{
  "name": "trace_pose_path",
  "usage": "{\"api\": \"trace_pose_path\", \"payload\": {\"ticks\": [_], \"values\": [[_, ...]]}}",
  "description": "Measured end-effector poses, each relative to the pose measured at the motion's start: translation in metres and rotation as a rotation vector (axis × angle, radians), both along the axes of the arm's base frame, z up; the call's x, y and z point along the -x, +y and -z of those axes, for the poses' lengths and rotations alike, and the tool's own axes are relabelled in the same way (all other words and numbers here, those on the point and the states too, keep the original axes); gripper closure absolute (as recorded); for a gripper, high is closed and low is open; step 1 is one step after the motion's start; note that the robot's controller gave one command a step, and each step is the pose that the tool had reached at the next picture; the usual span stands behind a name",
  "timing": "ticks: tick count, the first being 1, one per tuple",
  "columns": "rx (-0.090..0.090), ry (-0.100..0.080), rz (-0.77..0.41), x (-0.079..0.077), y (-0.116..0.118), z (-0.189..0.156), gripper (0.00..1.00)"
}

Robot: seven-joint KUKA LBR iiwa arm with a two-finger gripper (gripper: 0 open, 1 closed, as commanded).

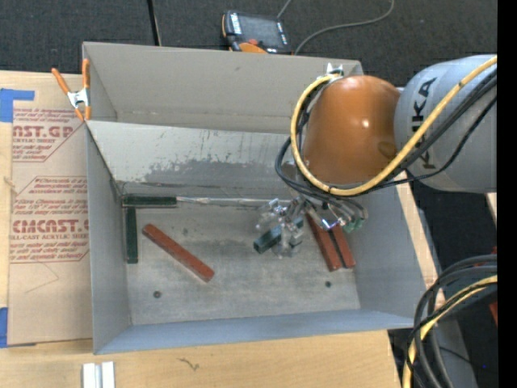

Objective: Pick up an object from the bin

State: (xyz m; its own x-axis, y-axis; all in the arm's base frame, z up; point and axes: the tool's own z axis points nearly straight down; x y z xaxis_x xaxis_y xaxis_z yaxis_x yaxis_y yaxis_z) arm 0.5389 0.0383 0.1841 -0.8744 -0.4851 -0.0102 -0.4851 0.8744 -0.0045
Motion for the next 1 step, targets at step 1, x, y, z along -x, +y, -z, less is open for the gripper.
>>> {"api": "trace_pose_path", "payload": {"ticks": [1], "values": [[0.0, 0.004, 0.013, 0.0013, 0.0035, -0.0372, 1.0]]}}
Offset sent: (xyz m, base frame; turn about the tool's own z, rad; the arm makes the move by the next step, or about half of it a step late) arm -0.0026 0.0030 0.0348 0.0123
